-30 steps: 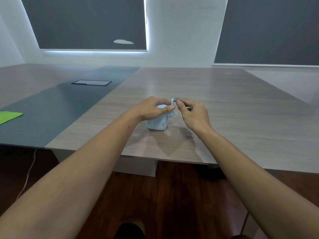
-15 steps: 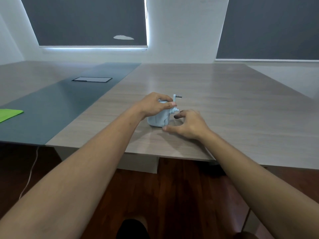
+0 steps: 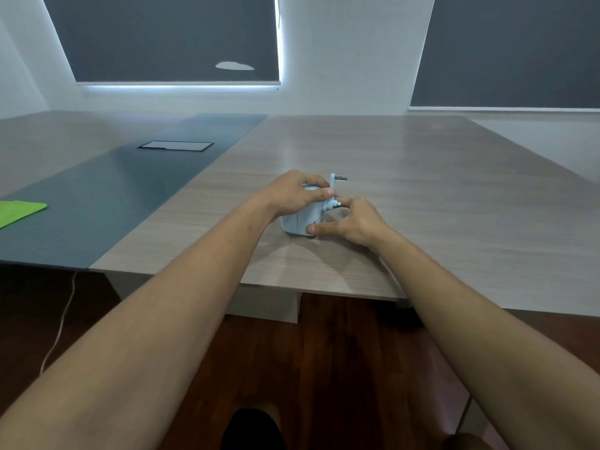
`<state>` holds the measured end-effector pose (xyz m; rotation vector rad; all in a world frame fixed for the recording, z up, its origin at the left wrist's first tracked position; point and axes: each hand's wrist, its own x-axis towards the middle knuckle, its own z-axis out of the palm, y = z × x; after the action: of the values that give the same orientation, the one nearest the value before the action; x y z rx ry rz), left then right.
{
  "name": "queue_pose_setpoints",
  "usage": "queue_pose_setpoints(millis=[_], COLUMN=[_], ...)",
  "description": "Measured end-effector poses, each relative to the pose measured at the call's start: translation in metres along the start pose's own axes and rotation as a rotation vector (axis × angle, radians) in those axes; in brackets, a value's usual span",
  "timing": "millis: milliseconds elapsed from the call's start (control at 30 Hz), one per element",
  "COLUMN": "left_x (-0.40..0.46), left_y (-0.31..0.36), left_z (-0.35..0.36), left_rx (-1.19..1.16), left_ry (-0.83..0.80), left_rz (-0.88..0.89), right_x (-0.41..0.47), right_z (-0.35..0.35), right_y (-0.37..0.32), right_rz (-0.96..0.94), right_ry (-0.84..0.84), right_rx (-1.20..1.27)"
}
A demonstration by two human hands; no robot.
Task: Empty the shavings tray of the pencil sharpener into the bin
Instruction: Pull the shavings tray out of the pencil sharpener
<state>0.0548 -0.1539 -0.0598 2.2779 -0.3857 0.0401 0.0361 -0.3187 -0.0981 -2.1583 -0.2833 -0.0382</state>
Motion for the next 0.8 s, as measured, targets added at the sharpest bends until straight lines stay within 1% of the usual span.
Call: queue_pose_setpoints(millis=[200,367,467,633,800], left_x=[-0.002,-0.002,0.000,0.002,-0.001], left_y=[0.003,0.001,0.003,0.009,0.009], left_z=[0.000,0.002,0.006,0.015,0.014], left_rx=[0.006,-0.003,0.046,0.174,0.099], left_ry=[0.002,0.025,0.066,0.181,0.189], left_rz=[-0.016,-0.016,-0.029,-0.081,-0.061], right_x=[0.004,0.001,-0.006,-0.019,-0.034], right_z=[-0.004,-0.018,-0.033,-0.059,-0.079], right_y=[0.008,0.018,0.025,0.038,0.049], right_rz=[-0.035,-0.038,-0.031,0.004,0.044], right_ry=[-0.019,-0.004,0.007,0.032,0.078], right_rx=[0.007,-0.073,-0.087,-0.102,-0.077])
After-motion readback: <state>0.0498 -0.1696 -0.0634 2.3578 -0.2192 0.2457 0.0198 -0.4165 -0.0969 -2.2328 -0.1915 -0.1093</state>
